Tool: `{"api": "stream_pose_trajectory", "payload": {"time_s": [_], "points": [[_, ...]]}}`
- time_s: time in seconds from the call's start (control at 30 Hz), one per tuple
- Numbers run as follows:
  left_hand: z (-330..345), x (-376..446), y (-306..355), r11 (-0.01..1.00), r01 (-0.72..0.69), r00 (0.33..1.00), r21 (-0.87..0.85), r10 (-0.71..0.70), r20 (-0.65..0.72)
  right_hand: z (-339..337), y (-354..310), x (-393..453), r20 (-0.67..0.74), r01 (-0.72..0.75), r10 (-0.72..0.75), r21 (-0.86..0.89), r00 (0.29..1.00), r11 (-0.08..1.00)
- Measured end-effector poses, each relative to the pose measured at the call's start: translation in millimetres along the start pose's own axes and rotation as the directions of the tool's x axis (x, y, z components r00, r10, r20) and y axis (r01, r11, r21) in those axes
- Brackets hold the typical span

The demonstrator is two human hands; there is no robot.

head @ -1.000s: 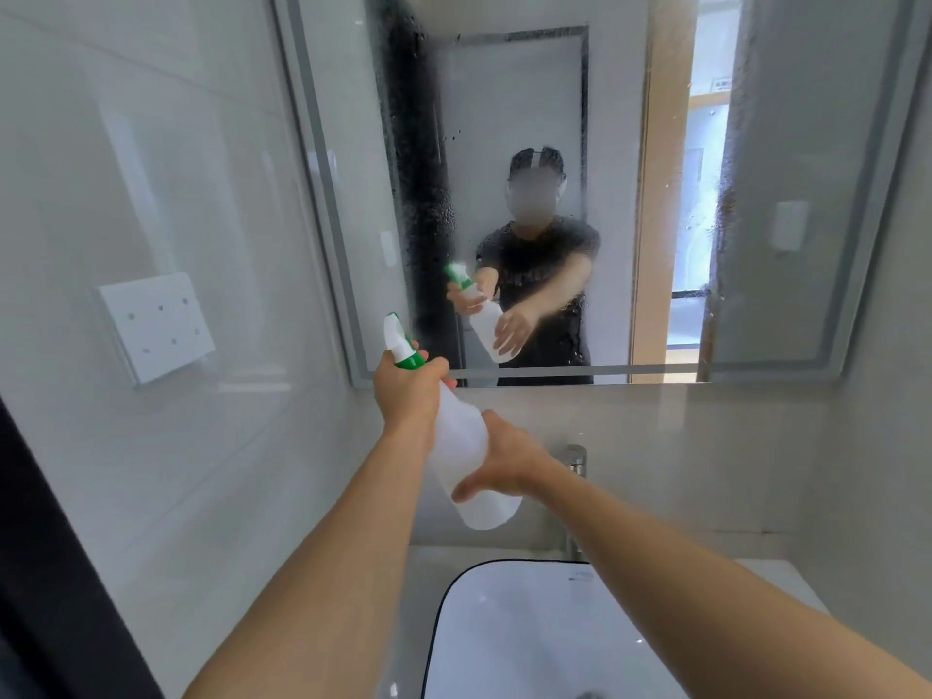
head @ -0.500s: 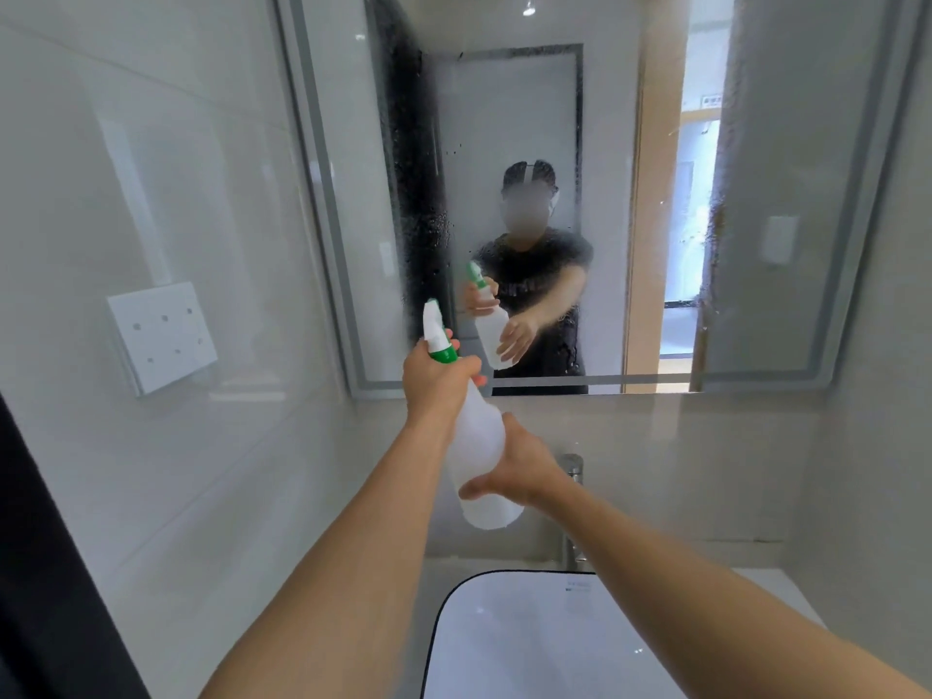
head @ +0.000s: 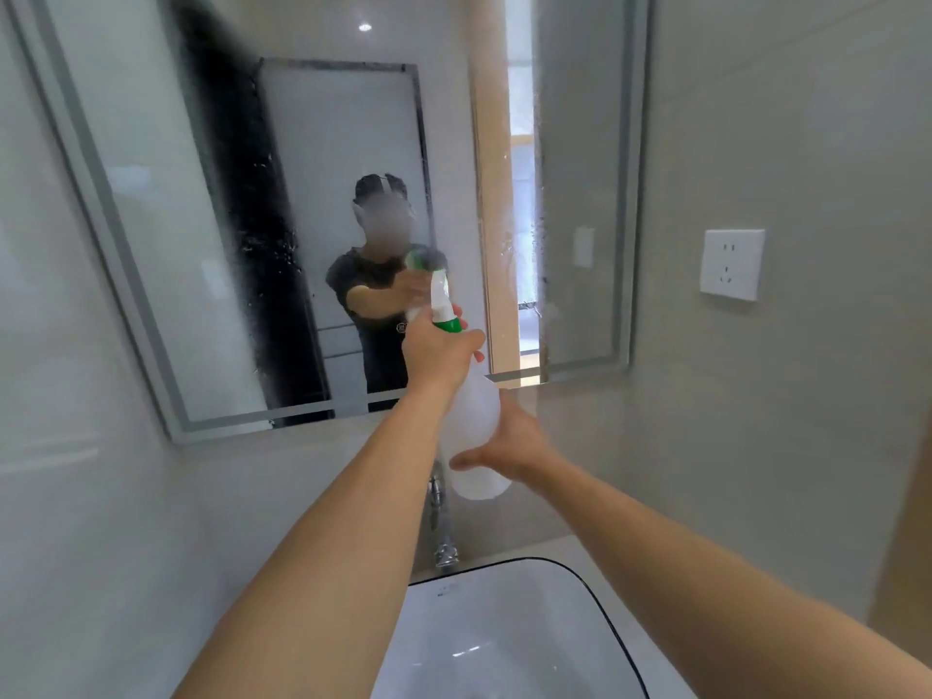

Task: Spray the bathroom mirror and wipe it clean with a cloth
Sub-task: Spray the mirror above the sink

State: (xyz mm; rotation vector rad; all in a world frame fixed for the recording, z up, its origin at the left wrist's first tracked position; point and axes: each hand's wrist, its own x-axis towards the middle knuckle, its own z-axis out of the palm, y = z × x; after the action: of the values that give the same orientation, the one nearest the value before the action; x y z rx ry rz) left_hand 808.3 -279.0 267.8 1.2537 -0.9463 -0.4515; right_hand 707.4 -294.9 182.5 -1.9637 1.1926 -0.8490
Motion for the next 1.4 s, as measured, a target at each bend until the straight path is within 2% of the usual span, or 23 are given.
{"api": "stream_pose_trajectory", "payload": {"time_s": [0.27, 0.43, 0.67, 0.77, 1.0, 1.2, 1.33, 1.4], "points": [[52.8, -10.0, -0.4, 0.998, 0.013, 0.995, -0.066, -0.006, 0.104, -40.4, 34.6, -0.7, -0.046, -0.041, 0.041, -0.004, 0.998, 0.999], [81.6, -9.6, -0.4, 1.0, 0.004, 0.978, 0.025, -0.009, 0.207, -55.9, 52.8, 0.8, -0.084, -0.072, 0.075, 0.04, 0.994, 0.997], [118.0, -22.5, -12.4, 1.0, -0.007, 0.983, -0.016, 0.01, 0.183, -82.2, 86.5, -2.6, -0.098, -0.094, 0.097, 0.033, 0.99, 0.995], [134.2, -24.6, -22.8, 1.0, 0.01, 0.976, 0.005, -0.011, 0.218, -89.2, 99.9, -5.2, -0.101, -0.118, 0.12, 0.027, 0.988, 0.993], [156.5, -48.7, -41.2, 0.988, -0.052, 0.912, 0.147, -0.013, 0.411, -101.7, 147.3, -22.3, -0.087, -0.18, 0.191, 0.124, 0.978, 0.976], [163.7, -94.1, -92.7, 0.964, 0.057, 0.833, 0.261, -0.19, 0.52, -109.2, 201.9, -52.3, -0.087, -0.276, 0.287, 0.128, 0.954, 0.953], [169.0, -125.1, -116.8, 0.944, 0.12, 0.792, 0.307, -0.277, 0.543, -105.7, 236.0, -76.5, -0.054, -0.331, 0.338, 0.11, 0.94, 0.937], [169.9, -138.1, -122.1, 0.935, 0.134, 0.742, 0.329, -0.315, 0.592, -102.0, 251.2, -88.0, -0.041, -0.353, 0.358, 0.092, 0.933, 0.931]]}}
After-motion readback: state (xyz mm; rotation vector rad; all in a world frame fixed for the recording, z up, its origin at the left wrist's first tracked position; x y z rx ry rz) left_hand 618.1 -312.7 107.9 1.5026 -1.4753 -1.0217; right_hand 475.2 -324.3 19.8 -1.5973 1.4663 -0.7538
